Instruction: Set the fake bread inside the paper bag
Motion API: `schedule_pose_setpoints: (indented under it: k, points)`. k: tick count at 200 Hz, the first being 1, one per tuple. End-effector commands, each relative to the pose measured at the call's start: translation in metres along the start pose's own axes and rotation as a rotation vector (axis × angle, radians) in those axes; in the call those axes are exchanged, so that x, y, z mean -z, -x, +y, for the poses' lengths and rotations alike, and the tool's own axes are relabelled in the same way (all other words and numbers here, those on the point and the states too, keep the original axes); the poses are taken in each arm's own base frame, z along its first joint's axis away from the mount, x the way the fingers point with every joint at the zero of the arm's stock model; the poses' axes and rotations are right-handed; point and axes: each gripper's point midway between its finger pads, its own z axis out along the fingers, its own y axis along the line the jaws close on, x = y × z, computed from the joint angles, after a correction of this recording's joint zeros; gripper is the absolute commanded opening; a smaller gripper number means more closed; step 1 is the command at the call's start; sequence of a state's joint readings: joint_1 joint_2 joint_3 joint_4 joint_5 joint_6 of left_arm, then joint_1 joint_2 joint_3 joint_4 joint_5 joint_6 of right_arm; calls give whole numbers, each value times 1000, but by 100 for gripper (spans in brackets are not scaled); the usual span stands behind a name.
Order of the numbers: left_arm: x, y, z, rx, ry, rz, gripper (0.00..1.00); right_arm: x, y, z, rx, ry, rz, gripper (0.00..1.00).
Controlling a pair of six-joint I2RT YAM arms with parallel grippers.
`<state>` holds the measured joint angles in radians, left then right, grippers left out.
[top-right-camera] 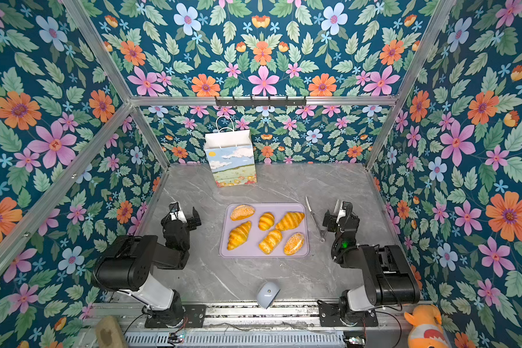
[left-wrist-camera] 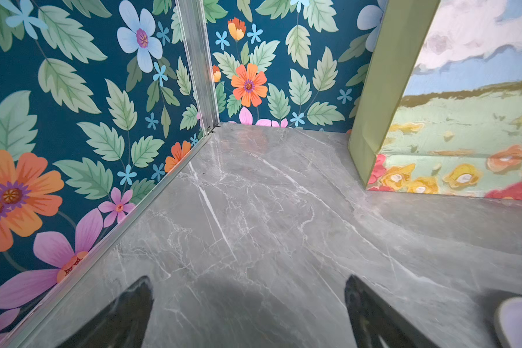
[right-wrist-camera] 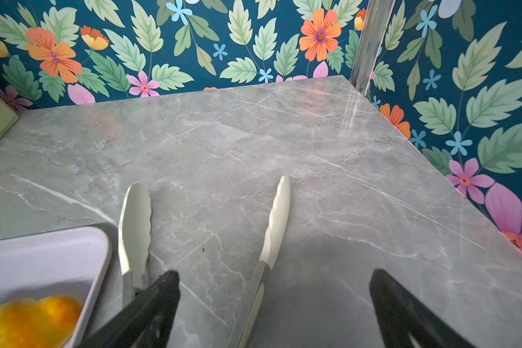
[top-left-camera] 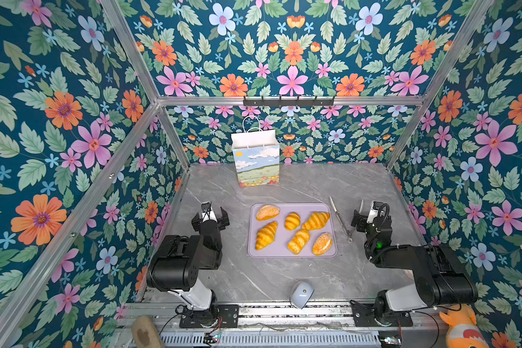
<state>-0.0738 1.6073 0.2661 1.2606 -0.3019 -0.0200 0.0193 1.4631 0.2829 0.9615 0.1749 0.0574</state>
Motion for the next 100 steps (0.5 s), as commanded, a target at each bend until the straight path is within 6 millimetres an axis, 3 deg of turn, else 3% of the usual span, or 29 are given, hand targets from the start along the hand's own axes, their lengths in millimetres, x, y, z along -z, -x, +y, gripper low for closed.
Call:
schedule_pose_setpoints:
  k: [1,100]
  points:
    - [-1,2,0,1,0,-4,100,0,4,2,-2,8,-13,99]
    - [-1,1,0,1,1,-2,100,-2,3,2,-10,24,2,99]
